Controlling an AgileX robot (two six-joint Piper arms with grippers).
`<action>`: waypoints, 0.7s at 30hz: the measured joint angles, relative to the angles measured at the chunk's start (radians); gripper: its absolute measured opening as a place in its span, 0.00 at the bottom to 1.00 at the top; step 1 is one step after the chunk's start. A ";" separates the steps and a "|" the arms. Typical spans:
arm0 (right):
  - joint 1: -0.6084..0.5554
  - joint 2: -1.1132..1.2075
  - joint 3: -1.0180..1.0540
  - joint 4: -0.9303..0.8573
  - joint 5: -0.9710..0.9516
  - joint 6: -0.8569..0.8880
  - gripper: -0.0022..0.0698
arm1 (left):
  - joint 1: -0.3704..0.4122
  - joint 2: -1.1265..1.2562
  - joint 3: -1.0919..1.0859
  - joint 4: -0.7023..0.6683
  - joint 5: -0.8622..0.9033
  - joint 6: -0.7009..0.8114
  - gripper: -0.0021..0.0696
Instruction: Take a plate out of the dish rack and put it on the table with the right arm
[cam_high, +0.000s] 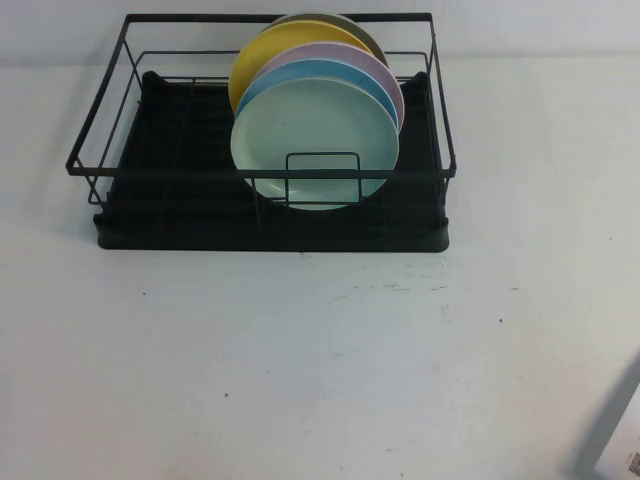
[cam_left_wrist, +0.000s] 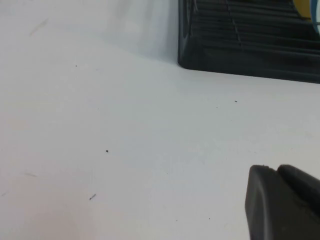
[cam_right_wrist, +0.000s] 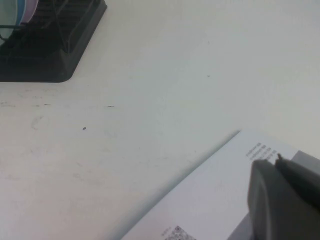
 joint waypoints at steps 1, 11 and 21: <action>0.000 0.000 0.000 0.000 0.000 0.000 0.00 | 0.000 0.000 0.000 0.000 0.000 0.000 0.02; 0.000 0.000 0.000 0.023 -0.021 0.000 0.00 | 0.000 0.000 0.000 0.000 0.000 0.000 0.02; 0.000 0.000 0.000 0.100 -0.024 0.000 0.00 | 0.000 0.000 0.000 0.000 0.000 0.000 0.03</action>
